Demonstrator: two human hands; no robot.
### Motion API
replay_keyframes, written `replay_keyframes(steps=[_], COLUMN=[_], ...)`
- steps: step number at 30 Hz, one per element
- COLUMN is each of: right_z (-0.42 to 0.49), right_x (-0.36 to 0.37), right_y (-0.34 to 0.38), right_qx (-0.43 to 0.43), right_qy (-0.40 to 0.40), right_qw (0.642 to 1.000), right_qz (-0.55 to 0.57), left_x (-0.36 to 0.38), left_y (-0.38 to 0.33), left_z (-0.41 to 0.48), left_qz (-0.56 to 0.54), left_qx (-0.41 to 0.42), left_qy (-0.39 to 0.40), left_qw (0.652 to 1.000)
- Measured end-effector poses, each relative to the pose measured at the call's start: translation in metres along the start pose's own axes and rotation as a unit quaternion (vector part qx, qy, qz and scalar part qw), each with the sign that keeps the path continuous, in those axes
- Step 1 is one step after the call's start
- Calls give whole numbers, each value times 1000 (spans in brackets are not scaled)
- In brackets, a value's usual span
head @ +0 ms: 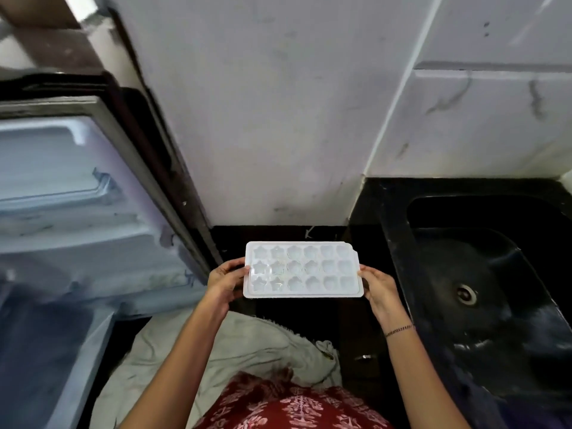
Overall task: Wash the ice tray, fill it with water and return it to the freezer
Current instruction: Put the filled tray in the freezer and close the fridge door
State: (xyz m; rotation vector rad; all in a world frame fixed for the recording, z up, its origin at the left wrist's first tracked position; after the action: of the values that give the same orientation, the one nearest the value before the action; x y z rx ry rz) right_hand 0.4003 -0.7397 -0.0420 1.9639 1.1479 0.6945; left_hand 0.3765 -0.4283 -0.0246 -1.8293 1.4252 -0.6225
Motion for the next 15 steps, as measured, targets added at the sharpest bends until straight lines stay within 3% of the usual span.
replay_keyframes(steps=[15], right_z=[-34], right_x=[128], right_y=[-50], right_qx=[47], right_qy=[195], right_qw=[975], right_qz=[-93], left_x=[-116], left_y=[70], left_z=[-78], left_qz=[-137], left_qx=[-33], left_qy=[-212], left_qw=[967])
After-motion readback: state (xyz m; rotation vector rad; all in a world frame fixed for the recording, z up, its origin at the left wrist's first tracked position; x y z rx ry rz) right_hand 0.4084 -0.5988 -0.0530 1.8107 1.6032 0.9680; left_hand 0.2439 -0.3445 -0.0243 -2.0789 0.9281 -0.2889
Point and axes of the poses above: each hand's wrist, its own z-axis towards the middle knuckle, its own x-axis out of the palm, y = z × x, the point moved 4 cm from there along z, towards the middle knuckle, and after that the axes turned 10 degrees about z, right-handed, at the moved point
